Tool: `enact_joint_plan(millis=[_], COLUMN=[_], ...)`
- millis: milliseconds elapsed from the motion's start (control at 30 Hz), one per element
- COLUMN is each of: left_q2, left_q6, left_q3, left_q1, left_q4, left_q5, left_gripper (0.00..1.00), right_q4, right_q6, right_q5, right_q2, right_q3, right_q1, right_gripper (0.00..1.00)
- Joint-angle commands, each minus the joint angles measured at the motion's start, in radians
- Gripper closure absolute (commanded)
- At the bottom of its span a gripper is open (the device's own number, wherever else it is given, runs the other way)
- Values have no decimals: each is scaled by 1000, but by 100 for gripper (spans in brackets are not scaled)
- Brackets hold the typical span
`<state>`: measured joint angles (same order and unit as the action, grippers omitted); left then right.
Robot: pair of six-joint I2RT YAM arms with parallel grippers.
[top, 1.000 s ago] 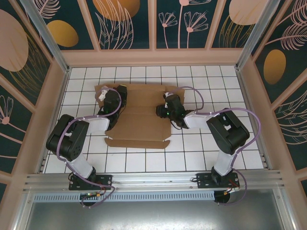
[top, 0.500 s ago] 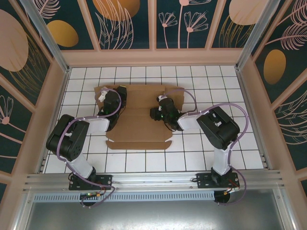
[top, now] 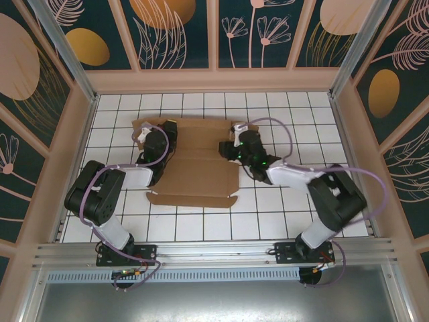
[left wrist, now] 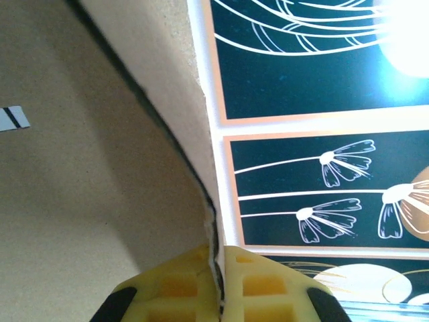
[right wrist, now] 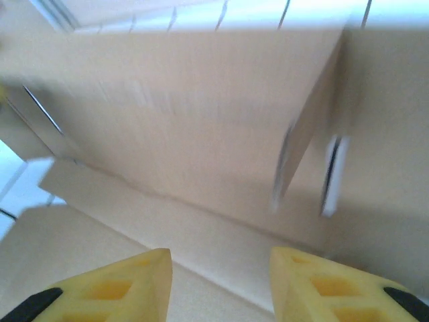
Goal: Fold the paper box
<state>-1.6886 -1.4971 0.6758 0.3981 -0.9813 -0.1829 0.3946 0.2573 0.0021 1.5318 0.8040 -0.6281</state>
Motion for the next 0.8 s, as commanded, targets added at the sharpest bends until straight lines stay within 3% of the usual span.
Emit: enact_joint_plan(millis=[0, 133, 300, 433, 667, 767], left_q2=[-2, -9, -4, -6, -19, -19], left_q6=[44, 43, 40, 42, 27, 25], left_q3=[-20, -10, -4, 16, 22, 18], left_q1=[-7, -8, -13, -22, -28, -34], left_q4=[-104, -97, -72, -28, -28, -29], left_q5=[17, 28, 33, 57, 92, 95], left_gripper=[100, 100, 100, 100, 100, 100], right_q4=[-8, -101, -94, -73, -97, -69], right_q6=[-146, -271, -335, -361, -555, -597], right_q5=[-35, -50, 47, -91, -308, -336], right_q2=[-143, -176, -150, -70, 105, 133], right_q3=[-40, -17, 0, 26, 75, 79], right_q1=[74, 192, 337, 466, 471, 437], right_gripper=[53, 42, 45, 48, 49, 49])
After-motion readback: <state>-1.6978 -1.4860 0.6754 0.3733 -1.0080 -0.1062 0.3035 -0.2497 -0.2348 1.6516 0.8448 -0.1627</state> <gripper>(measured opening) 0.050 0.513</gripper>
